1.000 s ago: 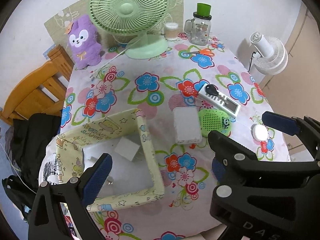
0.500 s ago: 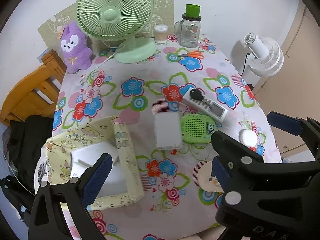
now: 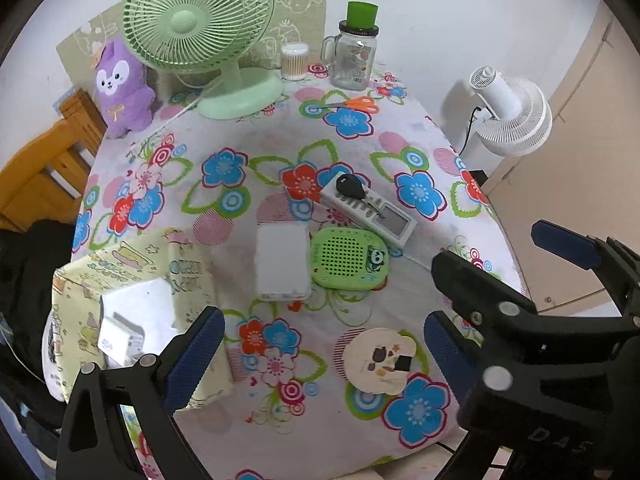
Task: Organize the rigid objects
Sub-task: 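Withdraw both tools from the box back over the table, then move the left tool to the white power bank while the right tool reaches the black key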
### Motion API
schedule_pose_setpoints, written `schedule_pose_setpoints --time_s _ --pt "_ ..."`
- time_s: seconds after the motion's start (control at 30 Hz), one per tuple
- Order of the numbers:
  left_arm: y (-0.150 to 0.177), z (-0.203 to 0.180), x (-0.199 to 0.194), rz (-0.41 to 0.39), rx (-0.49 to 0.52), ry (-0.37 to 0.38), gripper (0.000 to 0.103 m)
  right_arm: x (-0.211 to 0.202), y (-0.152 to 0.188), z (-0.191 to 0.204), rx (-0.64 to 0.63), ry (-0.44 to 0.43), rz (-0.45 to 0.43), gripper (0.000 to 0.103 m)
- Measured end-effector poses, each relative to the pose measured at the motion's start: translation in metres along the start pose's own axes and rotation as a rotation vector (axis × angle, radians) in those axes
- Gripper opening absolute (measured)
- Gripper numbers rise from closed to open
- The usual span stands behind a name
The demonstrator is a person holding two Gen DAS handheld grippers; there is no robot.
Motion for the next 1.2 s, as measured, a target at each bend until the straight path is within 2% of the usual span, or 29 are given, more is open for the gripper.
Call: schedule_pose_setpoints --time_s 0.23,0.4,0.63,1.2 --pt "0.002 -0.008 0.009 0.008 -0.014 -0.002 0.101 0.004 0.002 -0.016 -0.007 -0.002 0.002 0.097" --pt "0.005 -0.014 0.023 0.017 -0.007 -0.051 0.101 0.015 0.009 -0.030 -0.015 0.010 0.026 0.097" --pt "0.011 -0.013 0.047 0.043 -0.047 -0.063 0.101 0.036 0.018 -0.044 -0.048 0.006 0.054 0.097" --pt "0.006 0.005 0.085 0.055 -0.111 -0.128 0.096 0.088 0.005 -0.040 -0.157 -0.044 0.078 0.093"
Point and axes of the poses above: each gripper's, at about its wrist camera, not at the fingertips, and x roughly the way its jaws point, z to its left, y to its underside, the point moved 10 cm from there along x, roughly the way its jaws point, and after that the axes turned 3 degrees about -z, right-handed, at the moved point
